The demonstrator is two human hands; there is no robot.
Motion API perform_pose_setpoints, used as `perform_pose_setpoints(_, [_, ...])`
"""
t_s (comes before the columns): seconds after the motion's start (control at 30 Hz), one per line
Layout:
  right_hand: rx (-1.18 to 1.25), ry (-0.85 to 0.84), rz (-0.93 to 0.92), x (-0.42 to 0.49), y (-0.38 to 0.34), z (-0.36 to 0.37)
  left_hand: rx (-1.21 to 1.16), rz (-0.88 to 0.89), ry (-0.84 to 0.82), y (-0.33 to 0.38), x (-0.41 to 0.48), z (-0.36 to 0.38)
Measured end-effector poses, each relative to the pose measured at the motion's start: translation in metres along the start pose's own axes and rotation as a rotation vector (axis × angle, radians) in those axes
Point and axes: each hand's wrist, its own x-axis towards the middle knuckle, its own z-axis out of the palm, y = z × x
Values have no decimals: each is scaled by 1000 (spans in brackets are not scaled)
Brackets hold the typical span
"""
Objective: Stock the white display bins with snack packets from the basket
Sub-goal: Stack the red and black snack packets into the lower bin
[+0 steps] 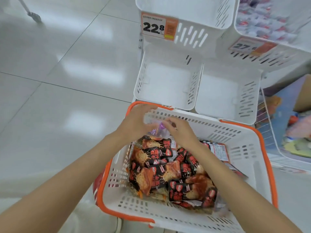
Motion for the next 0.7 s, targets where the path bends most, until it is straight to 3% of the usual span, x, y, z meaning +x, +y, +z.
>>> perform_pose_setpoints(0.07, [60,-10,-16,-14,-17,-26,2,-15,-180,10,1,11])
perform_pose_setpoints(0.13, [104,-27,-20,-26,-23,-42,-7,-83,-254,13,2,17])
perform_pose_setpoints(0.27, [293,65,139,-41,-3,-35,-22,-159,-6,9,4,11])
perform_pose_setpoints(0.4, [135,-134,375,-44,26,21,-306,-276,69,6,-2,-4])
perform_pose_setpoints(0.5, [-109,-280,430,-43,27,70,-343,-308,71,3,-8,-6])
perform_pose_setpoints(0.57, [-214,-293,421,-42,25,92,-381,-317,71,-1,-11,-9])
perform_pose_setpoints(0.7, [348,-7,446,-44,12,62,-489,-324,53,-4,-14,-16])
